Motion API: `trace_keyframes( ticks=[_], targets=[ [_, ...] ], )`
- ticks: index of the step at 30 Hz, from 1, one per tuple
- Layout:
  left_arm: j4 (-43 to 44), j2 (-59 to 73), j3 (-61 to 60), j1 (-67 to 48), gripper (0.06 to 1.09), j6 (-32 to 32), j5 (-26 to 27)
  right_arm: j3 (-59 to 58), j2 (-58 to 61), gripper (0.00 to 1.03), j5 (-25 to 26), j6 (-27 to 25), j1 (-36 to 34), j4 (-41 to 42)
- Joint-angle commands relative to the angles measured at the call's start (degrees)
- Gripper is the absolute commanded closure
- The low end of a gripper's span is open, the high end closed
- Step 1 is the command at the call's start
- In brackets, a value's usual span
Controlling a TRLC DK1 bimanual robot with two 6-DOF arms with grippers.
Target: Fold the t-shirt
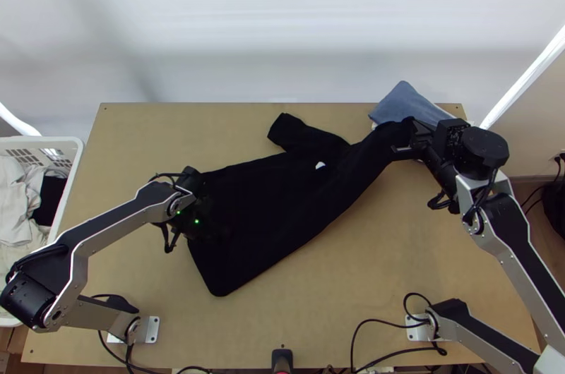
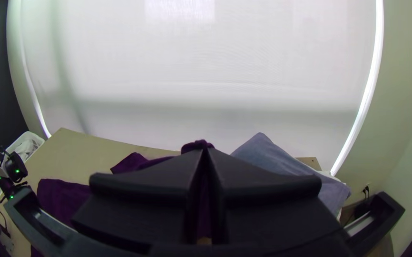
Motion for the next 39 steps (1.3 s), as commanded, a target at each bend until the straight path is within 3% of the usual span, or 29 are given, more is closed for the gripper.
trace_keyframes(
  ticks=[1, 10, 16, 21, 27, 31, 36, 39],
  targets=[
    [0.17, -2.18, 0.07, -0.29, 1.05, -1.27, -0.10, -0.12, -1.29, 1.00, 0.31, -0.12, -1.11, 1.69],
    [-5.11, -10.52, 15.98, 13.51, 1.05, -1.36, -0.18, 0.94, -1.38, 1.00, 0.83, -1.97, -6.74, 0.19],
    [-6.78, -12.63, 28.19, 21.86, 1.05, -1.10, -6.16, 6.30, 0.20, 1.00, 1.27, -1.88, -9.29, -6.31],
    [-6.78, -14.13, 36.72, 24.67, 1.05, -1.10, -13.02, 22.47, 7.76, 1.00, 1.19, 5.77, -8.41, -22.92],
    [-6.78, -13.16, 48.67, 28.89, 1.05, -0.92, -17.67, 49.28, 20.85, 1.00, 0.92, 13.24, -8.06, -40.15],
    [-7.57, -10.61, 55.53, 31.52, 1.05, 0.48, -20.05, 68.53, 31.58, 1.00, -3.56, 16.93, -8.85, -52.37],
    [-7.65, -7.80, 61.94, 34.42, 1.05, 1.80, -23.12, 74.06, 35.62, 1.00, -7.34, 21.94, -8.23, -51.66],
    [-7.74, -6.04, 66.08, 35.83, 1.05, 1.80, -23.30, 74.59, 36.41, 1.00, -5.67, 23.26, -7.00, -49.55]
  ],
)
